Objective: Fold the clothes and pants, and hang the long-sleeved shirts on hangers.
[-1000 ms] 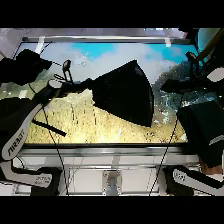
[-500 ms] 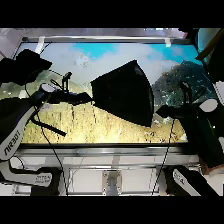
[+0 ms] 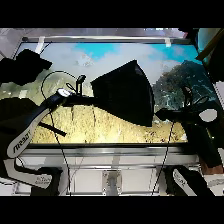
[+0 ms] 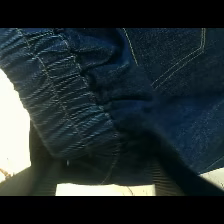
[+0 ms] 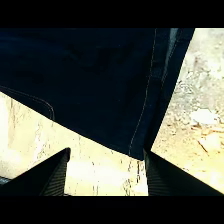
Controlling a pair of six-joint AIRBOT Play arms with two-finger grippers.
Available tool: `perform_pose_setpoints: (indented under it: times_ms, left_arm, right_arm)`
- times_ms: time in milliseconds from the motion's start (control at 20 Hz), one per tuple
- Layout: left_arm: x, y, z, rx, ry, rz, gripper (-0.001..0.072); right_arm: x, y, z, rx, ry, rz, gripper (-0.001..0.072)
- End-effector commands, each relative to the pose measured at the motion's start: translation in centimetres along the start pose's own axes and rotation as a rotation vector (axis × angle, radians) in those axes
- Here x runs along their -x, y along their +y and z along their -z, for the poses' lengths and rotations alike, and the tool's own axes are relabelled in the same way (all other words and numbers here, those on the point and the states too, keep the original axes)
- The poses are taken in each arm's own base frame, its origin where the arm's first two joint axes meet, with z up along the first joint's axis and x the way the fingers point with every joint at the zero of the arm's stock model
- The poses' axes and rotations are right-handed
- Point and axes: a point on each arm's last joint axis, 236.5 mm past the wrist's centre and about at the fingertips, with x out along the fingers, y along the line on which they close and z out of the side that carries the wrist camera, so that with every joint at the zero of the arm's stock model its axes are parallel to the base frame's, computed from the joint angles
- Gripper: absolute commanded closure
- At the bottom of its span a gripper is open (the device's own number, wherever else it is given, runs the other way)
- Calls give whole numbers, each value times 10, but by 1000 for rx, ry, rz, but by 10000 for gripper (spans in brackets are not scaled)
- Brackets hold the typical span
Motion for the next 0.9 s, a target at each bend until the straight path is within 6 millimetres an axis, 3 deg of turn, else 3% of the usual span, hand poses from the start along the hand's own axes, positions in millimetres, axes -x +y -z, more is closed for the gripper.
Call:
perform_pose_setpoints:
  times_ms: [0,200,350,400,500,800,850]
  left_arm:
    - [-3,-6,4,-11,14,17,669]
    - [23,-19,10,-39,66,75,672]
    - [50,0,33,7,184,-12,673]
    - [55,9,45,15,237,-60,673]
    - [54,7,61,11,301,-66,673]
    - [38,-27,77,-57,352,-24,669]
    - [40,-30,79,-24,361,-22,470]
  right_arm:
    - [0,-4,1,10,2,18,201]
    - [0,-3,4,10,12,15,202]
    - [0,-4,6,12,23,15,201]
    - [0,-4,6,12,23,15,200]
    - [-3,-4,11,1,34,10,201]
    - [-36,17,80,-210,230,-154,200]
    - [-37,22,82,-230,234,-175,200]
